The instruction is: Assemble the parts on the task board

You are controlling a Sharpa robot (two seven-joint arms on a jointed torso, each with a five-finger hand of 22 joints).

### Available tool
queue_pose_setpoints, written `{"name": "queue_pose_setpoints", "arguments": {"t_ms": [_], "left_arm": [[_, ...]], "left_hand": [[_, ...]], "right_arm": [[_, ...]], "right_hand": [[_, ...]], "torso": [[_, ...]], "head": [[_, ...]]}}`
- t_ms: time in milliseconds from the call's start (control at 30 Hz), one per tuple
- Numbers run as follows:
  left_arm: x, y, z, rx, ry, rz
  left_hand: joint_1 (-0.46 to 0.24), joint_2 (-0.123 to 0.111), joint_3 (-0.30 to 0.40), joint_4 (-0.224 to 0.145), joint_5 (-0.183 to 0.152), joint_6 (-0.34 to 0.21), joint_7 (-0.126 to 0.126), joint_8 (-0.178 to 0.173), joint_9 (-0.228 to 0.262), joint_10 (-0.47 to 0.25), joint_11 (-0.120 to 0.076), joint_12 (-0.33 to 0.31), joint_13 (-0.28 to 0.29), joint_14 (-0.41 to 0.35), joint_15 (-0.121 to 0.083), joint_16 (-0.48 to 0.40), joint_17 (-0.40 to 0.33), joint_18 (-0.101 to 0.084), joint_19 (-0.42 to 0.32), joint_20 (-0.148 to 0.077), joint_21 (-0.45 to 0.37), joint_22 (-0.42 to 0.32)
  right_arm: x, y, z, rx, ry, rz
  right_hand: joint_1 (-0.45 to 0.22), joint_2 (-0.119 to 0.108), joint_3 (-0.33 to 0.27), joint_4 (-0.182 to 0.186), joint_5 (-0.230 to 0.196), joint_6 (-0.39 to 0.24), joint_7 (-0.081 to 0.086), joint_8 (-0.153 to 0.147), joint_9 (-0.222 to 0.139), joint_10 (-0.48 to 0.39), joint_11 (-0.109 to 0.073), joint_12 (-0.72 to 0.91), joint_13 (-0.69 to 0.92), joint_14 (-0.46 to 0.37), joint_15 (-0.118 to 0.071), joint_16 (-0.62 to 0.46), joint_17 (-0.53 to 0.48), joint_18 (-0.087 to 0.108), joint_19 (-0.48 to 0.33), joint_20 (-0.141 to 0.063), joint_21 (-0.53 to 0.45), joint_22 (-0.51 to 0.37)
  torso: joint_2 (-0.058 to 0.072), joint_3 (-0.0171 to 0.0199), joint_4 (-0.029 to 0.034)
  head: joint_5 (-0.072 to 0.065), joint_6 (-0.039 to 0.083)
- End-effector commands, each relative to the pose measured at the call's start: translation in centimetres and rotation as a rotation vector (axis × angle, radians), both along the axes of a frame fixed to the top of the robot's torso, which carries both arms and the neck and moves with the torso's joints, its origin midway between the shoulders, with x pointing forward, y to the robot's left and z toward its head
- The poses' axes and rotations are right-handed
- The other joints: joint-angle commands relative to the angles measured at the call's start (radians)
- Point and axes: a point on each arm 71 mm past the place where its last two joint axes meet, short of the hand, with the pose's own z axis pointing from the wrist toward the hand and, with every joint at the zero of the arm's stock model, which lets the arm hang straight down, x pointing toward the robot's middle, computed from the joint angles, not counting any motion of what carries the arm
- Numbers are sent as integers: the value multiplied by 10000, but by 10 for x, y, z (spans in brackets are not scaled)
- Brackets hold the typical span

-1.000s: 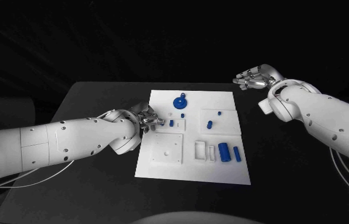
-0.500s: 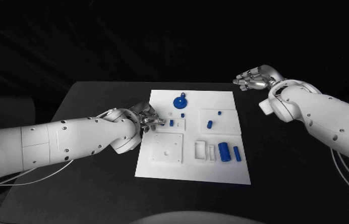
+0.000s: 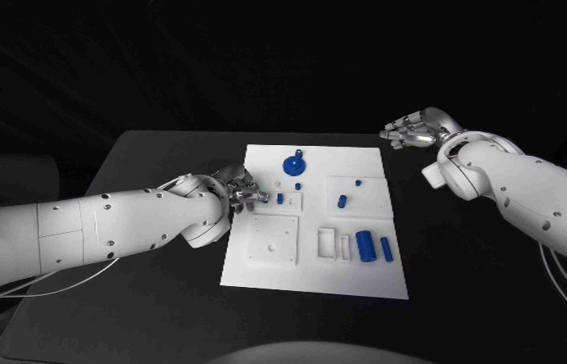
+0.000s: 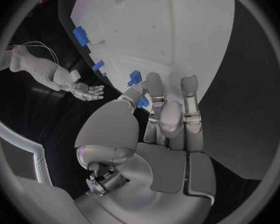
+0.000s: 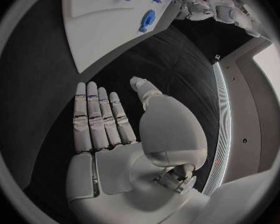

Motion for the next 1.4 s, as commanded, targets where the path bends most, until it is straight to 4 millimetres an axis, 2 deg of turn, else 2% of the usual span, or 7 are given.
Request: {"name": "queue_pose_setpoints", "arguments": {"t_ms": [33,267,733,967,1200,1300,1400], "left_arm": [[-2,1,-5,310,337,-71],[-2,2,-5,389,329,-6],[-2,3,-7,550,537,58],[-2,4,-9,661,756,41],[-2,4,-10,777,890,6],[-2,5,-10,853,914,-16],[-1,7,-10,925,900,-4]], "left_hand": [[112,6,44,-31,70,1162,-1013,56,-2,304,-221,58,-12,-5,-42,66,5,86,-15,59,53,173],[96,-14,59,-42,132,1180,-1023,84,56,305,-227,45,-26,-16,-49,42,-37,102,-21,64,56,169],[74,-29,78,-29,144,1172,-1027,101,122,304,-228,55,-27,-12,-52,39,-46,106,-17,64,58,167],[83,31,109,-21,32,1140,-1021,94,151,304,-233,46,-32,-9,-44,45,-36,105,-20,71,56,166],[55,11,106,-56,158,1148,-1030,144,236,305,-231,54,-34,-8,-46,51,-28,108,-20,72,54,166],[-1,-1,149,-92,262,1081,-1031,246,303,305,-228,85,-38,-14,-46,70,-7,117,-20,77,65,171],[-15,-16,177,-110,274,948,-1028,638,-153,302,-236,112,-104,-9,-39,102,51,107,-22,73,76,170]], "right_arm": [[0,0,-1,-7,56,124],[-1,0,-1,-3,59,131],[-1,1,-2,30,91,179],[-1,1,-2,40,108,229],[-1,1,-3,42,114,232],[-1,1,-3,42,116,232],[-1,1,-3,41,118,231]], "right_hand": [[44,-33,-47,13,54,5,73,-27,-12,-50,-11,-13,-13,-68,15,-31,-16,-60,-38,-4,-5,-11],[44,-33,-47,13,54,5,73,-27,-12,-50,-11,-13,-13,-68,15,-31,-16,-60,-38,-4,-5,-11],[35,-46,-100,40,78,-3,77,-26,-11,-65,-6,-4,-13,-79,22,-30,-16,-59,-48,2,-5,-11],[60,17,-550,348,431,-9,75,-23,-9,-107,-1,44,-12,-113,33,-17,-14,-59,-78,15,-1,-10],[62,16,-556,383,480,-4,75,-24,-10,-112,0,45,-12,-118,34,-18,-15,-59,-77,17,-4,-11],[68,14,-558,413,505,-4,75,-25,-10,-115,0,46,-13,-120,35,-16,-15,-59,-78,17,-4,-11],[68,14,-558,413,505,-4,75,-25,-10,-115,0,46,-13,-120,35,-16,-15,-59,-78,17,-4,-11]], "torso": [[1,1,0],[-2,-2,-1],[-3,7,-9],[-2,1,-4],[1,0,-5],[-1,1,-4],[-2,3,-9]], "head": [[30,-13],[109,-30],[85,-59],[72,-87],[82,-96],[92,-104],[104,-94]]}}
